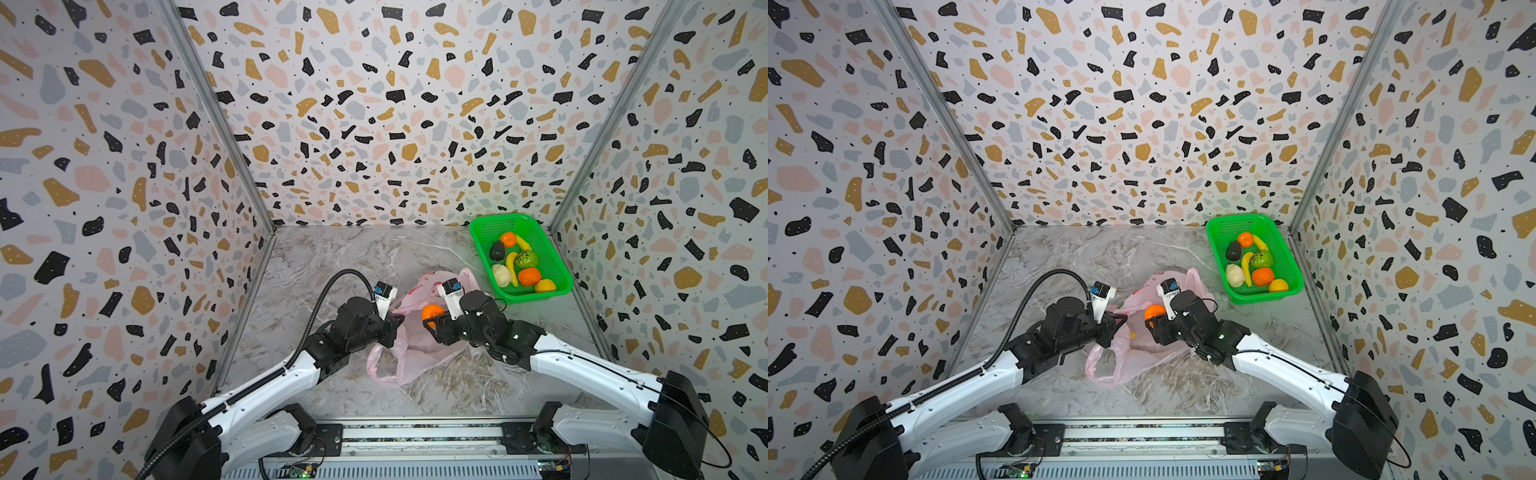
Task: Untie the knot of the plastic bag and take out the fruit
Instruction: Pick up the fruit from the plastic bag, then place the fruit in the basket.
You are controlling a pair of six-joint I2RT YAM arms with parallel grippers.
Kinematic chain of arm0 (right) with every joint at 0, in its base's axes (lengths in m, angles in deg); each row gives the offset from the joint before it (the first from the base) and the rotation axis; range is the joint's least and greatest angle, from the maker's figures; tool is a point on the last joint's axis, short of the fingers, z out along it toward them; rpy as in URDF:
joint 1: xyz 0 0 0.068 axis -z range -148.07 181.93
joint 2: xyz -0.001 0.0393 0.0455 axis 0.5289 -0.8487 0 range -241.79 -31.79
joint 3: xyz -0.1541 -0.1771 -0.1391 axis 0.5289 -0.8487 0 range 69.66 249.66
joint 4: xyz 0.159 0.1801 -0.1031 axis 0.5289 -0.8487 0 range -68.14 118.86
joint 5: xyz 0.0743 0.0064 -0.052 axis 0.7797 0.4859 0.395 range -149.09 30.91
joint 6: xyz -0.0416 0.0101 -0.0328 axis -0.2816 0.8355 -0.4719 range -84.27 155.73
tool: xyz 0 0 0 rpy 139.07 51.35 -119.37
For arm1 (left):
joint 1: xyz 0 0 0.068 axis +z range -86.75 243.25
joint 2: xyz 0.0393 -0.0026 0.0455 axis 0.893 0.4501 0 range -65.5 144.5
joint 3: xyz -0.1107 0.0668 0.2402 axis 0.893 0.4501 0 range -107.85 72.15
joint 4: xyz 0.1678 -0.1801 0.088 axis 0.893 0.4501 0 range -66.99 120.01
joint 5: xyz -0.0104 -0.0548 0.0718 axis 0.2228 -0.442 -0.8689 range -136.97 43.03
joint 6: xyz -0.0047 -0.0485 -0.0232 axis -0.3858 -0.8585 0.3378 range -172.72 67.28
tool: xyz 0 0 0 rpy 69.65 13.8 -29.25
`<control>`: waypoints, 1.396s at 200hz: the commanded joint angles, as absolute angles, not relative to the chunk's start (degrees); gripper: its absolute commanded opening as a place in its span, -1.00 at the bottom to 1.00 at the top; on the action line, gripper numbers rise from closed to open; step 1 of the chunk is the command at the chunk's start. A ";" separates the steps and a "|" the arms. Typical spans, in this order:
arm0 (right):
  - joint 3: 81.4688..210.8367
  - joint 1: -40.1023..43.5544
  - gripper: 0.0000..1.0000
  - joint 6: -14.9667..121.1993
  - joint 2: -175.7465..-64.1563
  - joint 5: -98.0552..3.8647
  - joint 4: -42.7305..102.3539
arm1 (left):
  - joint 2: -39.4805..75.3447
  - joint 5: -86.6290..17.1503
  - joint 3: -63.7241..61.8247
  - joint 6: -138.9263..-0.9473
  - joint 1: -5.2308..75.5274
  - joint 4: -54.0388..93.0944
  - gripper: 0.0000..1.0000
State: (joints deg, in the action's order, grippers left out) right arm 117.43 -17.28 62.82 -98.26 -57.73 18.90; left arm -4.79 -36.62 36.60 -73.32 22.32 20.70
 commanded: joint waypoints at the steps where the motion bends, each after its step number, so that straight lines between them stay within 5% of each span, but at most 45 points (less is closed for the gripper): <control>1: 122.72 -15.78 0.04 60.22 -96.06 -57.17 14.19 | -4.85 -36.97 35.40 -72.18 22.47 20.67 -1.00; 51: 130.02 -1.90 0.04 56.61 -96.37 -49.48 10.83 | -5.46 -37.93 35.43 -70.66 22.47 22.39 -1.00; 120: 131.72 21.46 0.04 56.25 -107.69 -52.28 18.04 | -7.31 -34.58 34.62 -68.98 22.39 23.00 -1.00; 208: 145.48 28.92 0.07 53.32 -133.31 -59.95 21.99 | -10.03 -31.35 36.66 -67.24 22.40 23.39 -1.00; 243: 150.85 29.56 0.54 52.44 -138.32 -60.03 18.78 | -10.92 -30.46 38.01 -67.03 22.45 22.28 -1.00; 279: 150.03 29.53 0.67 52.69 -134.74 -56.88 18.03 | -11.00 -30.98 37.79 -66.62 22.47 22.09 -1.00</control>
